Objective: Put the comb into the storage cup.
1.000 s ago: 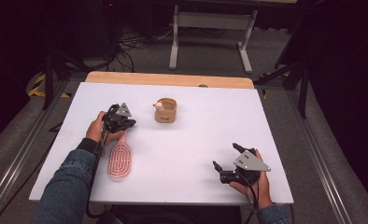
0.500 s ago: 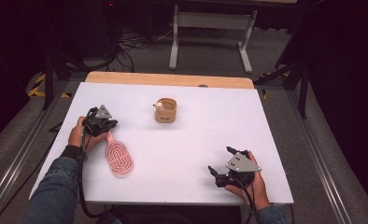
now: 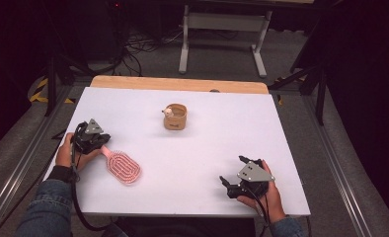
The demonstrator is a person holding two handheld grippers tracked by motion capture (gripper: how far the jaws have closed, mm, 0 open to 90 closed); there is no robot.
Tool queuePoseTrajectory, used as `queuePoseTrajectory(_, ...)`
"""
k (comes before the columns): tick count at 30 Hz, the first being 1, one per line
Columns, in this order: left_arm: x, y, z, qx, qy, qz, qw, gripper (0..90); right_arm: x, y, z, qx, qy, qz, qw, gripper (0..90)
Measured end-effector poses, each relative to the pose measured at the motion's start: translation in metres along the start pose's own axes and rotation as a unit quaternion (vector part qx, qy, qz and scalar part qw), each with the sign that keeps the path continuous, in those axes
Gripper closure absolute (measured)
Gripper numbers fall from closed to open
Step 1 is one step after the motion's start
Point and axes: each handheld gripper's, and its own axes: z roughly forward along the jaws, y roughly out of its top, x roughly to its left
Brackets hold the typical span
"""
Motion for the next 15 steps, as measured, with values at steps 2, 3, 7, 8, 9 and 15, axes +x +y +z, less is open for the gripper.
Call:
queuePoseTrajectory(2, 0.0, -0.004, -0.004, 0.003, 0.002, -0.004, 1.0, 85.8, -0.001, 0.0, 0.0, 0.001, -0.002, 0.002, 1.0, 9.8)
queuePoseTrajectory(3, 0.0, -0.007, -0.007, 0.005, 0.002, -0.008, 1.0, 85.8, -0.001, 0.0, -0.001, 0.001, -0.002, 0.003, 1.0, 9.8)
queuePoseTrajectory(7, 0.001, -0.018, -0.018, 0.017, 0.002, -0.015, 0.9997, 86.5, -0.001, 0.0, 0.0, 0.004, -0.003, 0.007, 1.0, 10.2)
queuePoseTrajectory(8, 0.0, -0.022, -0.022, 0.018, 0.002, -0.017, 0.9997, 86.9, -0.001, 0.0, -0.001, 0.004, -0.005, 0.009, 0.9999, 10.4)
queuePoseTrajectory(9, -0.001, -0.026, -0.026, 0.019, -0.001, -0.02, 0.9996, 86.9, -0.002, 0.0, -0.001, 0.005, -0.007, 0.01, 0.9999, 10.5)
queuePoseTrajectory(15, -0.008, -0.047, -0.046, 0.022, -0.011, -0.025, 0.9994, 87.9, -0.005, 0.001, -0.003, -0.002, -0.013, 0.019, 0.9997, 10.8)
